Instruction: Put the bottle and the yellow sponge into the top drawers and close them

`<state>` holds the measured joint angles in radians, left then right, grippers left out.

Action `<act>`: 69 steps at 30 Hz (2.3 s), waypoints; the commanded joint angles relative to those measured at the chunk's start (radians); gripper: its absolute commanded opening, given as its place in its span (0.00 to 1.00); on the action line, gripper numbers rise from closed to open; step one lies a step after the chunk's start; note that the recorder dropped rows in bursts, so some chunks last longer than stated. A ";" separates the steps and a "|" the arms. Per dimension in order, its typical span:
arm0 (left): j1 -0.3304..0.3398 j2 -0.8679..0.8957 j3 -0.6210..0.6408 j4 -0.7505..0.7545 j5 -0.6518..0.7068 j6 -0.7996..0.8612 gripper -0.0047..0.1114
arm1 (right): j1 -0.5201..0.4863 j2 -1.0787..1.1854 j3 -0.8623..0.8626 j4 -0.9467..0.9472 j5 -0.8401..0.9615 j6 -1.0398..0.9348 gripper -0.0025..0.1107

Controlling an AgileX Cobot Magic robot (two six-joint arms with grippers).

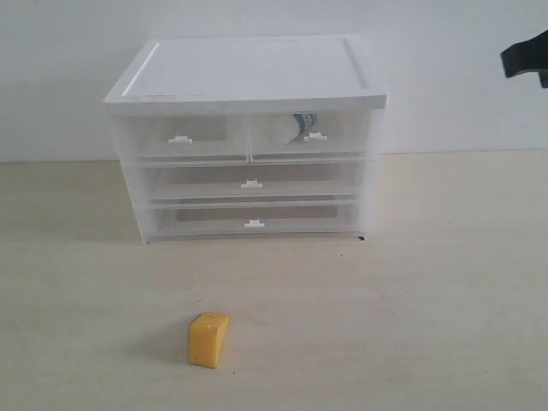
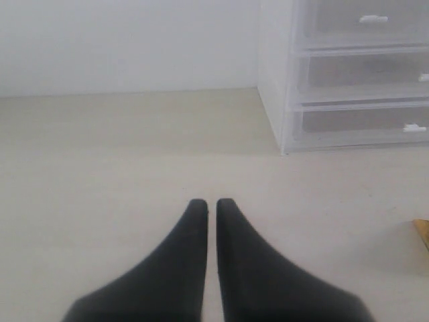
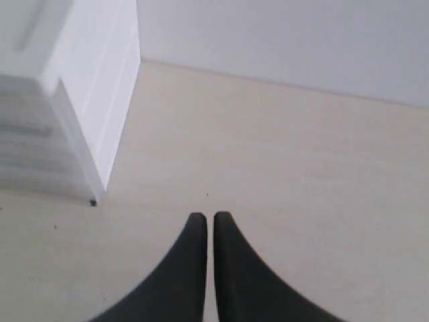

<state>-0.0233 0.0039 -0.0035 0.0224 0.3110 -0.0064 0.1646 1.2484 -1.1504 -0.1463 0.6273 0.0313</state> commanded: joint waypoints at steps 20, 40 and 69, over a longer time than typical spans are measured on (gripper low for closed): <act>0.002 -0.004 0.004 -0.004 -0.003 0.006 0.08 | -0.005 -0.925 0.594 0.152 -0.303 0.022 0.03; 0.002 -0.004 0.004 -0.004 -0.003 0.006 0.08 | -0.005 -1.029 0.792 0.134 -0.391 -0.086 0.03; 0.002 -0.004 0.004 -0.004 -0.003 0.006 0.08 | -0.005 -1.248 1.150 0.139 -0.349 -0.023 0.03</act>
<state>-0.0233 0.0039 -0.0035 0.0224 0.3110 -0.0064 0.1626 0.0066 -0.0052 -0.0073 0.2632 0.0084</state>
